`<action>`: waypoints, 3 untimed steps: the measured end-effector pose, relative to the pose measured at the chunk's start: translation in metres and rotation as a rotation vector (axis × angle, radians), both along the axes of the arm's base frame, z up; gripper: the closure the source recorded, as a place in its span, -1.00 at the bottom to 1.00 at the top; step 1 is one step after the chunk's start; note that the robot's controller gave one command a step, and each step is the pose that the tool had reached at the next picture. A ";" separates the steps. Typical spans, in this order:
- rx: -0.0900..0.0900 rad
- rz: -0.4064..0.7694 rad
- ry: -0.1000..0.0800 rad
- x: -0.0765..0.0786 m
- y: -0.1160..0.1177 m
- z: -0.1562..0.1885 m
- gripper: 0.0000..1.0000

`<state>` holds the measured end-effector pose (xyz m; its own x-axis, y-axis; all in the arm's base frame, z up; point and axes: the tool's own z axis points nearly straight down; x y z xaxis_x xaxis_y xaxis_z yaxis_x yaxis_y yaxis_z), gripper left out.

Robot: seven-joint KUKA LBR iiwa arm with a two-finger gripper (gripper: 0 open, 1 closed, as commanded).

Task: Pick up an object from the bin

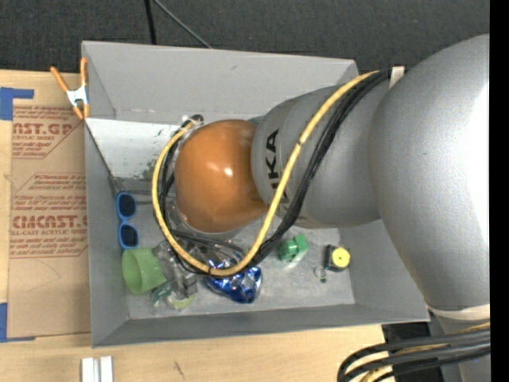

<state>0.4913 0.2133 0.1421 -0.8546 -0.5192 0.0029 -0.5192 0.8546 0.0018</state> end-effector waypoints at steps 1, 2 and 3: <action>-0.005 0.200 -0.009 0.061 0.032 -0.033 1.00; 0.002 0.201 -0.008 0.058 0.035 -0.036 -1.00; -0.001 0.296 0.003 0.001 -0.021 -0.075 -1.00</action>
Offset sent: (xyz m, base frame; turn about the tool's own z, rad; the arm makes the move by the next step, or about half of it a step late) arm 0.0566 0.0340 -0.0374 -0.2018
